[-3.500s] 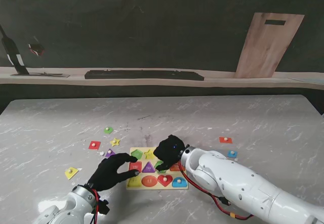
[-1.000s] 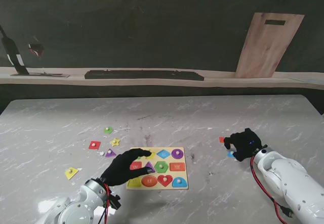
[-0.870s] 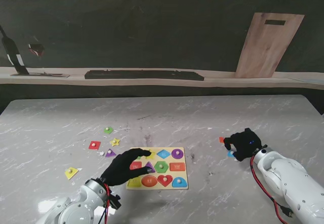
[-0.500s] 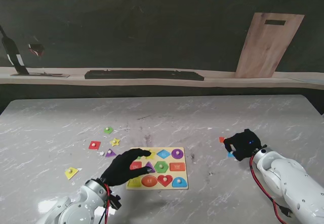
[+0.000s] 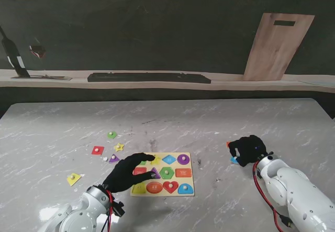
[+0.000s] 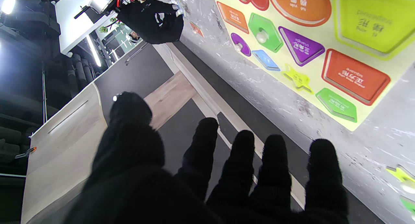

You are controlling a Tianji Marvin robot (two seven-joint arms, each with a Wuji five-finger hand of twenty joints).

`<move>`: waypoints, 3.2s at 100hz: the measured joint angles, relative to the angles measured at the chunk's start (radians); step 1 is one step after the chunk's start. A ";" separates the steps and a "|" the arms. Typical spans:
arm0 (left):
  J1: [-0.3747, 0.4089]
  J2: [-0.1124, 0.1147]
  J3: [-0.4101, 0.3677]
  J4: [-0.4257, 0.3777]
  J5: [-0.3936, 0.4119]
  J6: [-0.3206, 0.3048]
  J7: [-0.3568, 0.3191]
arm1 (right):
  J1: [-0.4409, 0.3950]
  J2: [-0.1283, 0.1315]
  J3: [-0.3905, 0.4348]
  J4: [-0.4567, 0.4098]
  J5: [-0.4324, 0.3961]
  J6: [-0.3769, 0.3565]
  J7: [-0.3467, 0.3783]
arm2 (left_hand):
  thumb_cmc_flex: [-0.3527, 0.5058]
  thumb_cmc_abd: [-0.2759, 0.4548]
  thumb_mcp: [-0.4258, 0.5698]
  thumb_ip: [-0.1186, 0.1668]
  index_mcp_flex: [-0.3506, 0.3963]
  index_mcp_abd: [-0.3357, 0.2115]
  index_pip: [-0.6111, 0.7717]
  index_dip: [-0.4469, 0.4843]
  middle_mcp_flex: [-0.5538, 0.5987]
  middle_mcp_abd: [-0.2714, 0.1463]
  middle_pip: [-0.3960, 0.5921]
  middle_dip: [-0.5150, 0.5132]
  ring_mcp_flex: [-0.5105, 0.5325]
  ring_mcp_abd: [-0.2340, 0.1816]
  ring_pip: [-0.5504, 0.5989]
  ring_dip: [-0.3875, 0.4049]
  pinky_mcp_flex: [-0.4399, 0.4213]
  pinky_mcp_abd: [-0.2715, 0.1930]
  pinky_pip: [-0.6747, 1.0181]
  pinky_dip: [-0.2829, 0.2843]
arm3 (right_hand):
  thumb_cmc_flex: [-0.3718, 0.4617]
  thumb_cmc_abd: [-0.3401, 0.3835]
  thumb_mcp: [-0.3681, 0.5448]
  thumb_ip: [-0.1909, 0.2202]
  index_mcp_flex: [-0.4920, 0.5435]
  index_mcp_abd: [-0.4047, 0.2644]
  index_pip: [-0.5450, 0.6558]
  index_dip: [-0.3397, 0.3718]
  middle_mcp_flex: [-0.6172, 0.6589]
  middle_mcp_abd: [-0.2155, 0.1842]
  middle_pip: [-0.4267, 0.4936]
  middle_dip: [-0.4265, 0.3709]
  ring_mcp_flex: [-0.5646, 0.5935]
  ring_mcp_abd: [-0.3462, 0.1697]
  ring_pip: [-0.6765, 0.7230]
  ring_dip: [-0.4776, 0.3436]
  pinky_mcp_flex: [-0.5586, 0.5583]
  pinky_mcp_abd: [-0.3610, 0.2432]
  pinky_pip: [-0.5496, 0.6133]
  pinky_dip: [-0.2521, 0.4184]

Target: Fit puzzle pieces into a puzzle board

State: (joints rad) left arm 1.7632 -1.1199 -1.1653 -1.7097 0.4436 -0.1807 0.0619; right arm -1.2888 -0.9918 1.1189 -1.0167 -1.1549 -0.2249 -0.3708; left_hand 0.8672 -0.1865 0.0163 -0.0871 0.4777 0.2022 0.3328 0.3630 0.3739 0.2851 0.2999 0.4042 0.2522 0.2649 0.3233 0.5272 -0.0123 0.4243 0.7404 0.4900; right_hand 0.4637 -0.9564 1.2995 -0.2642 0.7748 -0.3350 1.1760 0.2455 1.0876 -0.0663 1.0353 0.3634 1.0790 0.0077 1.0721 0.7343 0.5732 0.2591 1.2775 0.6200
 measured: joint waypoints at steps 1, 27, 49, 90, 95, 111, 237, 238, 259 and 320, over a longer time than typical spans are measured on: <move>0.000 0.000 0.000 -0.001 0.000 0.000 0.000 | -0.001 -0.001 0.000 -0.004 0.004 0.002 0.000 | 0.000 0.000 0.000 0.000 0.000 0.000 0.000 0.000 0.000 0.000 0.000 0.000 0.000 0.000 0.000 0.000 0.000 0.000 0.000 0.000 | 0.000 0.000 0.000 0.001 0.000 0.001 0.000 0.000 0.000 0.001 0.001 0.000 0.000 0.000 0.000 0.000 0.001 0.001 0.006 0.001; -0.005 0.000 0.001 -0.003 -0.004 0.000 -0.009 | -0.018 -0.035 -0.029 -0.109 0.099 0.128 0.052 | 0.000 0.000 0.000 0.000 0.000 0.000 0.000 0.000 0.000 0.000 0.000 0.000 0.000 0.000 0.000 0.000 0.000 0.000 0.000 0.000 | 0.000 -0.022 0.011 0.031 0.024 0.095 0.010 -0.010 0.033 0.066 0.027 -0.022 0.075 0.039 0.059 0.010 0.069 0.060 0.076 0.033; -0.022 0.001 0.004 0.004 -0.015 -0.001 -0.031 | 0.002 -0.062 -0.112 -0.174 0.176 0.203 0.107 | 0.000 0.000 0.000 0.000 0.000 0.000 0.000 0.000 0.000 0.000 0.000 0.000 0.000 0.000 0.000 0.000 0.000 0.000 0.000 0.000 | 0.000 -0.039 0.012 0.039 0.051 0.129 0.012 -0.011 0.054 0.086 0.040 -0.025 0.096 0.063 0.082 0.010 0.088 0.064 0.099 0.043; -0.030 0.005 -0.001 0.015 -0.013 -0.011 -0.045 | 0.142 -0.099 -0.363 -0.190 0.270 0.283 0.179 | 0.000 0.001 0.000 0.000 0.000 0.000 0.000 0.000 0.000 0.000 0.000 0.000 0.000 0.000 0.000 0.000 0.000 0.000 0.000 0.000 | 0.011 -0.041 0.012 0.039 0.053 0.142 0.012 -0.011 0.054 0.098 0.041 -0.025 0.105 0.072 0.094 0.010 0.091 0.076 0.116 0.044; -0.027 0.005 -0.006 0.015 -0.011 -0.012 -0.045 | 0.164 -0.106 -0.393 -0.178 0.279 0.281 0.179 | 0.000 0.001 0.000 0.000 0.000 0.000 0.000 0.000 0.000 0.000 0.000 0.000 0.000 0.000 0.000 0.000 0.000 0.000 0.000 0.000 | 0.011 -0.041 0.012 0.039 0.053 0.142 0.012 -0.011 0.054 0.098 0.041 -0.025 0.105 0.072 0.094 0.010 0.089 0.076 0.116 0.044; -0.016 0.006 -0.023 0.013 0.001 -0.015 -0.053 | 0.233 -0.128 -0.488 -0.134 0.311 0.277 0.177 | 0.000 0.001 0.000 0.000 0.000 0.000 0.000 0.000 0.000 0.000 0.000 0.000 0.000 0.000 0.000 0.000 0.000 0.000 -0.001 0.000 | 0.011 -0.041 0.012 0.039 0.053 0.144 0.012 -0.011 0.054 0.098 0.041 -0.025 0.105 0.072 0.094 0.010 0.088 0.076 0.117 0.044; 0.007 0.006 -0.043 0.007 0.002 -0.031 -0.025 | 0.423 -0.234 -0.800 0.080 0.356 0.263 0.122 | 0.000 0.007 0.000 0.000 0.001 0.000 0.000 0.000 0.000 0.000 0.000 0.000 0.000 0.000 0.000 0.000 0.000 0.000 -0.001 0.000 | 0.011 -0.012 -0.004 0.076 0.042 0.152 0.018 0.002 0.054 0.099 0.041 -0.025 0.105 0.073 0.094 0.010 0.077 0.076 0.117 0.044; 0.007 0.006 -0.043 0.007 0.002 -0.031 -0.025 | 0.423 -0.234 -0.800 0.080 0.357 0.263 0.122 | 0.000 0.009 0.000 0.000 0.001 0.000 0.000 0.000 0.000 0.000 0.000 0.000 0.000 0.000 0.000 0.000 0.000 0.000 -0.001 0.000 | 0.011 -0.012 -0.004 0.076 0.042 0.153 0.018 0.002 0.054 0.099 0.041 -0.025 0.105 0.073 0.094 0.010 0.077 0.076 0.117 0.044; 0.007 0.006 -0.043 0.007 0.002 -0.031 -0.023 | 0.421 -0.241 -0.802 0.080 0.368 0.265 0.125 | 0.000 0.009 0.000 0.000 0.001 0.000 0.000 0.000 0.000 0.000 0.000 0.000 0.000 0.000 0.000 0.000 0.000 0.000 -0.001 0.000 | 0.011 -0.012 -0.003 0.076 0.042 0.162 0.028 0.003 0.053 0.099 0.041 -0.025 0.105 0.073 0.094 0.010 0.077 0.076 0.117 0.044; 0.008 0.005 -0.043 0.008 0.003 -0.030 -0.018 | 0.396 -0.242 -0.775 0.055 0.374 0.333 0.150 | 0.000 0.009 0.000 0.000 0.001 0.000 0.000 0.000 0.000 0.000 0.000 0.000 0.000 0.000 0.000 0.000 0.000 0.000 -0.001 0.000 | -0.025 0.079 -0.072 0.099 -0.010 0.143 0.027 0.006 -0.012 0.099 0.051 0.069 0.041 0.075 0.097 0.008 0.002 0.076 0.117 0.044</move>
State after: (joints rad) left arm 1.7713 -1.1151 -1.2083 -1.7018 0.4461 -0.2111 0.0440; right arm -0.8931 -1.2342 0.3440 -0.9618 -0.7805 0.1077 -0.2212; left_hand 0.8674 -0.1770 0.0163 -0.0871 0.4785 0.2021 0.3328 0.3626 0.3739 0.2850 0.2999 0.4039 0.2522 0.2647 0.3232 0.5272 -0.0123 0.4245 0.7397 0.4899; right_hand 0.4383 -0.8775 1.2275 -0.1653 0.7650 -0.1923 1.2034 0.2512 1.0754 0.0328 1.0863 0.4325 1.1197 0.0829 1.1693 0.7426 0.5754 0.3354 1.3950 0.6639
